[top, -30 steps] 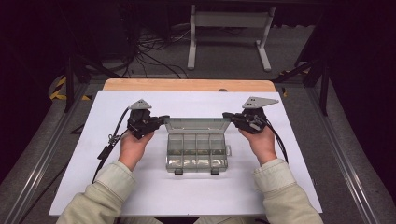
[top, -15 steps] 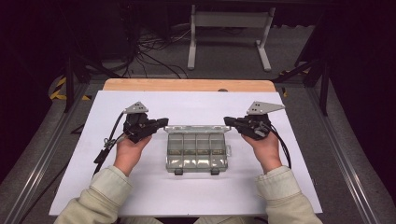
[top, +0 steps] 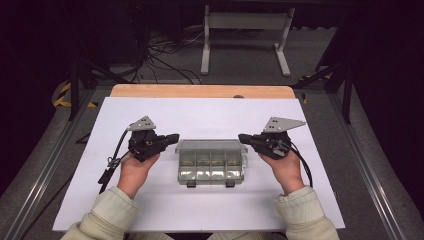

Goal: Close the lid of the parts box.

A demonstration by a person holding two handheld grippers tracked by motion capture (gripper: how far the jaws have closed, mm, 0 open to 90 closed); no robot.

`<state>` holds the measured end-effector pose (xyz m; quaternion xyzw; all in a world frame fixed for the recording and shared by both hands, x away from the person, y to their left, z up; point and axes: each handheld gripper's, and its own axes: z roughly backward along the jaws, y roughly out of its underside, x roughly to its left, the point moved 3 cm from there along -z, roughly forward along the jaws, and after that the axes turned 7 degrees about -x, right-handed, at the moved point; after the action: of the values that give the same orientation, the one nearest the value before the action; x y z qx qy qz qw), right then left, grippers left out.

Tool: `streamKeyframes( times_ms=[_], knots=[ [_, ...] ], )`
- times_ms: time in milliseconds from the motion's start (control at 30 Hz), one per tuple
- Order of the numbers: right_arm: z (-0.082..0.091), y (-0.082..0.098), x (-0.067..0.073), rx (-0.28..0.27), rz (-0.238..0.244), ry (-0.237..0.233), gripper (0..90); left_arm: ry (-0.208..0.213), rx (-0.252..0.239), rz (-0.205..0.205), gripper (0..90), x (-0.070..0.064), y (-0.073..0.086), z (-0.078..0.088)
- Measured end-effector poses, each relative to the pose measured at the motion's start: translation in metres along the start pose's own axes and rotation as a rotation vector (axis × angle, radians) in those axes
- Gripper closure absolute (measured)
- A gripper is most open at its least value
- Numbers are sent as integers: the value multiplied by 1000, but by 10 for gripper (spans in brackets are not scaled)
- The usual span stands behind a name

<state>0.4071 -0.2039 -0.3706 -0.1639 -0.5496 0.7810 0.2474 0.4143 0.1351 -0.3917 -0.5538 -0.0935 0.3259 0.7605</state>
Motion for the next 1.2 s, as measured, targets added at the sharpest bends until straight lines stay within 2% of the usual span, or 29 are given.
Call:
streamKeyframes(
  times_ms=[100,333,467,500,567,600,633,667,700,733,767,1200],
  knots=[
    [4,3,4,5,-2,-4,900,19,25,-15,898,-6,2,3],
    [8,8,9,32,-1,-12,900,41,69,-12,898,-10,5,7],
    [6,12,12,91,-9,-27,900,51,97,-21,898,-12,6,8],
    [5,13,14,106,-9,-30,900,61,117,-36,898,-13,7,7],
    [4,14,17,135,0,-35,900,59,124,-31,898,-13,7,7],
    [4,14,17,135,0,-35,900,62,139,-37,898,-13,8,6],
    [2,16,19,168,12,-39,900,60,166,-38,898,-11,10,3],
    [2,16,19,168,12,-39,900,60,166,-38,898,-11,10,3],
    [-1,18,21,195,22,-39,900,59,186,-35,898,-11,12,1],
    [-1,18,21,195,22,-39,900,59,186,-35,898,-11,12,1],
    [-3,19,23,217,31,-42,900,64,196,-40,898,-11,13,0],
    [-12,27,26,316,36,-60,900,90,318,-81,898,-21,19,-11]
  ],
)
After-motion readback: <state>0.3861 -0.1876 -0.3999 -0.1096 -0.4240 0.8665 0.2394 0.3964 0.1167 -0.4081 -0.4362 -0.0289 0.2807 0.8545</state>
